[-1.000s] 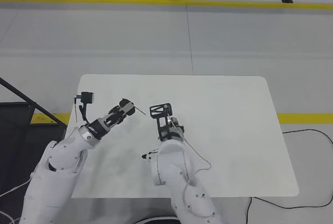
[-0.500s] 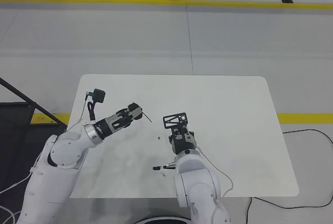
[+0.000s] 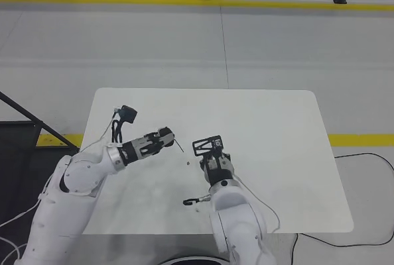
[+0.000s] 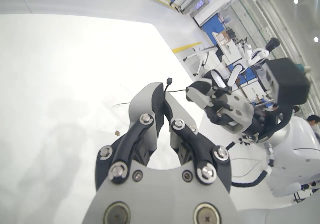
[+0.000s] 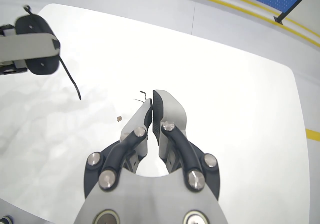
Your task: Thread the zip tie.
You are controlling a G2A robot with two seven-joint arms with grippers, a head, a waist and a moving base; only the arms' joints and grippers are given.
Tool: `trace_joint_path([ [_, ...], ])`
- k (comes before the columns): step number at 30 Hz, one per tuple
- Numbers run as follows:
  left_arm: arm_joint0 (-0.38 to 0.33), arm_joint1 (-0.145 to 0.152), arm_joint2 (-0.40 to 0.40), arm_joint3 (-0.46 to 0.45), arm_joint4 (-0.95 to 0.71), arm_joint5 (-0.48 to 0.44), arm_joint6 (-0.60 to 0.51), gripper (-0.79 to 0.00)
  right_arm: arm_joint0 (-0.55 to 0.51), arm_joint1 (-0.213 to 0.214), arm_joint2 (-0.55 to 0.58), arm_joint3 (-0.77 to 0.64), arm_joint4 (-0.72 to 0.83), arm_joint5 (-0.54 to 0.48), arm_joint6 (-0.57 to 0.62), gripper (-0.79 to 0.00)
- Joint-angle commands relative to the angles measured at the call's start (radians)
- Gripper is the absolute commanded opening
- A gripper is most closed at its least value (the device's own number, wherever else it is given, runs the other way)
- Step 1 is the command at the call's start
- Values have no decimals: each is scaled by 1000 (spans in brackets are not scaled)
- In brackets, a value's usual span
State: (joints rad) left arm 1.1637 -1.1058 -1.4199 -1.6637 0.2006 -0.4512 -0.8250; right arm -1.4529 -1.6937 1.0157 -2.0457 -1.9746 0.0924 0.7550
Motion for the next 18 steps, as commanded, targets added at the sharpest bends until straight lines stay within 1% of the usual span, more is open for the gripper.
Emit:
trace_joint_path([
  [1,-30,3,11,17,22,1,-46,-785,-35,10,12,-41,-11,-24,-40,-785],
  [3,-65,5,35,37,42,-10,-92,-785,-87,25,27,-93,-16,-69,-96,-785],
  [6,-102,6,61,58,66,-10,-129,-785,-152,39,51,-147,-21,-108,-160,-785],
  [8,-126,6,83,72,74,-23,-157,-785,-196,50,66,-181,-26,-163,-209,-785],
  [10,-146,7,111,83,73,-61,-193,-785,-242,60,92,-216,-20,-206,-253,-785],
  [13,-160,10,136,88,62,-132,-236,-785,-289,72,113,-248,-4,-254,-303,-785],
  [15,-160,12,140,93,44,-164,-244,-785,-309,79,122,-260,-5,-307,-315,-785],
  [18,-158,14,138,97,32,-171,-237,-785,-329,84,134,-275,3,-318,-318,-785],
])
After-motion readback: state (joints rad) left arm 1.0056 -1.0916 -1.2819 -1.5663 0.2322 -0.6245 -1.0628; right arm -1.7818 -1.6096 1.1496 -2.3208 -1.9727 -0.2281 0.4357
